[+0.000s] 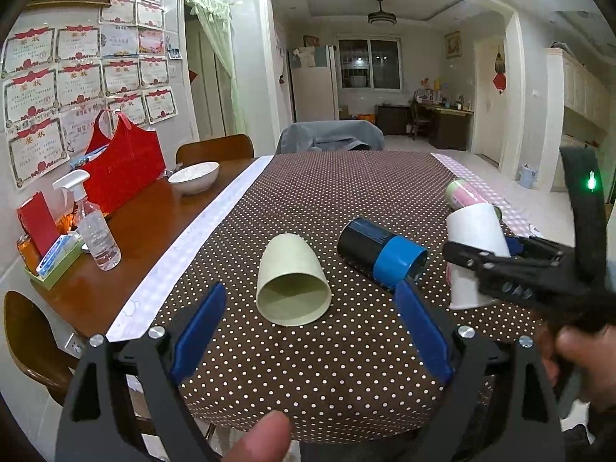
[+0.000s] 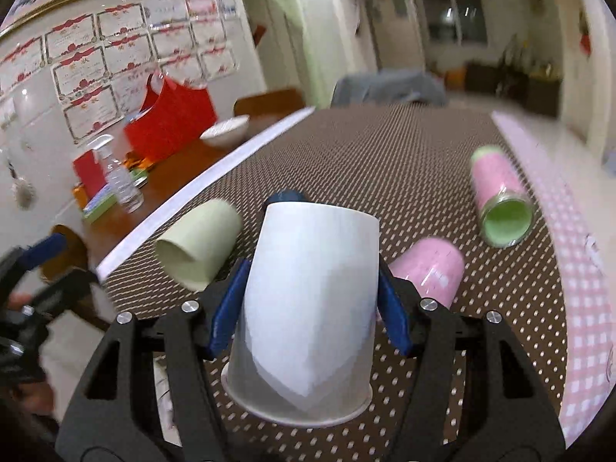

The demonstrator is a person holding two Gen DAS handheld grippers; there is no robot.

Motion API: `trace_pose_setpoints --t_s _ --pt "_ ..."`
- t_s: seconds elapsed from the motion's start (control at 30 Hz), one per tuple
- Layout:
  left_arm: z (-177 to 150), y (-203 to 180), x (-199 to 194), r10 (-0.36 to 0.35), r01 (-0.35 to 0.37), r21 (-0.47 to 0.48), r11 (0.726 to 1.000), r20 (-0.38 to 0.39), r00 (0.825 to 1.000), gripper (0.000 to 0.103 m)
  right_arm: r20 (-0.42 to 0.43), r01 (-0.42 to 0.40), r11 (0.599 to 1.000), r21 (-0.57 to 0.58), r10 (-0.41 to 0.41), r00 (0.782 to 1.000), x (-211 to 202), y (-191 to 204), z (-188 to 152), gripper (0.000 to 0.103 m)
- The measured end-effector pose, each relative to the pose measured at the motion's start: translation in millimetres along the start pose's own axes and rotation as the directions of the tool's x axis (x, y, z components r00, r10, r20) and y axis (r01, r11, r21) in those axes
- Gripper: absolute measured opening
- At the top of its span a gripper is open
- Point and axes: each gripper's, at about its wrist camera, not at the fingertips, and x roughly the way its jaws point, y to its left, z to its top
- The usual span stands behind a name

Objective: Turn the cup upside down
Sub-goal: 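Close the right tool on the white cup and lift it, then rotate the white cup mouth-down, set it on the table, open right tool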

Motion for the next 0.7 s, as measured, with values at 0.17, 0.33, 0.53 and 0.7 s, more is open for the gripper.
trace_pose_setpoints --t_s 0.17,0.33,0.53,0.7 --pt "-2.6 -0.4 3.1 0.003 -0.003 0.002 1.0 -0.012 1.0 0.088 0.042 0.098 0.995 -0.022 -0.097 0.994 12.5 8.1 -16.5 0.062" --pt "-3.1 0.7 4.4 -0.002 0.002 -0.001 1.0 -0.014 1.0 0.088 0.022 0.155 0.987 -0.043 -0.154 0.988 26.8 13.4 -22.7 0.063" --pt "-6.0 -1.1 6.2 -0.008 0.008 -0.001 1.0 -0.02 1.0 0.088 -0.007 0.173 0.983 -0.055 -0.173 0.985 32.8 12.6 -27.9 0.063" --pt "-6.7 -0.5 8.1 -0.004 0.004 -0.008 1.0 -0.027 1.0 0.088 0.007 0.18 0.979 -0.094 -0.18 0.984 26.5 16.3 -36.6 0.063"
